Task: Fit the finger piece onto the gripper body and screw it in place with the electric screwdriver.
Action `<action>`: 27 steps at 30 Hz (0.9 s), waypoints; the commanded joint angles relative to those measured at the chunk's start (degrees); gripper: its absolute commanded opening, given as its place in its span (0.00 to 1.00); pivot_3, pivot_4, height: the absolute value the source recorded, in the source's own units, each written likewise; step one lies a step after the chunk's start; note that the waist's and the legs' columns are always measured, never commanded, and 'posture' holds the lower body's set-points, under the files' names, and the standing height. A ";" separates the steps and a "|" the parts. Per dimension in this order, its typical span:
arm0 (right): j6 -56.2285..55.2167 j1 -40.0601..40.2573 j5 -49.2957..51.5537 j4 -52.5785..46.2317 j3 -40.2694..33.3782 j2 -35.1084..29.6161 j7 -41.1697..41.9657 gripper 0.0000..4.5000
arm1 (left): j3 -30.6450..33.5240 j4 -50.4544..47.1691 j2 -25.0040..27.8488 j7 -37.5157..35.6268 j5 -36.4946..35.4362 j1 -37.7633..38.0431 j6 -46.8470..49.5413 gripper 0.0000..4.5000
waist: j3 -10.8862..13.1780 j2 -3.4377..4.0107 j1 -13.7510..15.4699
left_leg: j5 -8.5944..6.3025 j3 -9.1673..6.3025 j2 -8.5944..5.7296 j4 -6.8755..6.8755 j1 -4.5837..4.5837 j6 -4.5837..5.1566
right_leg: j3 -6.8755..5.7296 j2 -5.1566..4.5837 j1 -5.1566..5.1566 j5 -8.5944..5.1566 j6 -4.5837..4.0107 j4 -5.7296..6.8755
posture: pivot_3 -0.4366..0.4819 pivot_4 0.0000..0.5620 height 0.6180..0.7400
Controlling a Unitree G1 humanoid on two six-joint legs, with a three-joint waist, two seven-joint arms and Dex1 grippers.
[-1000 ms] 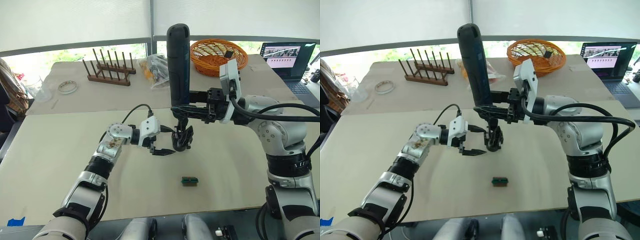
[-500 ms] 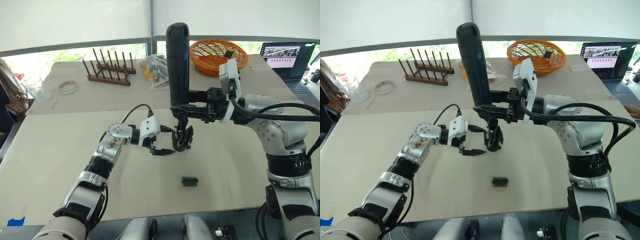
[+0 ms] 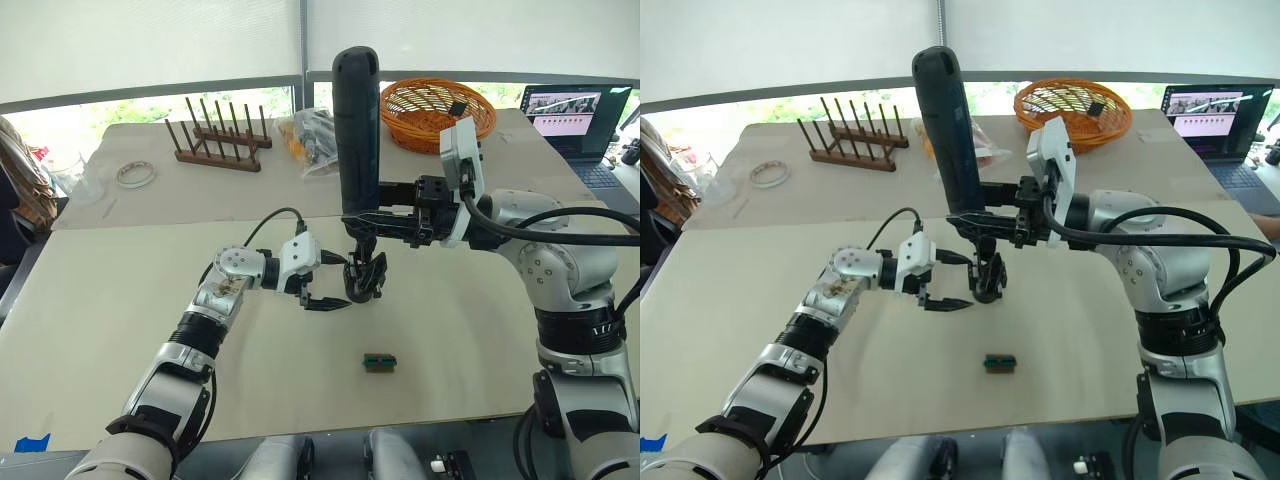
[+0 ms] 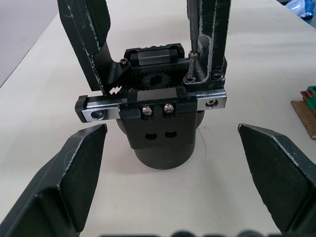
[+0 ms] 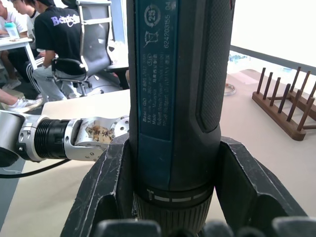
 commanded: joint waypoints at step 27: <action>-1.93 -1.93 -0.45 -1.20 -1.93 1.18 0.76 0.42 | 0.57 -1.25 0.21 0.35 -0.22 -0.57 -1.21 1.00 | 0.00 0.00 -0.03 | 0.00 0.00 0.00 0.00 0.00 0.00 | -0.01 0.00 0.00 0.00 0.00 0.00 | 0.48 0.27 1.00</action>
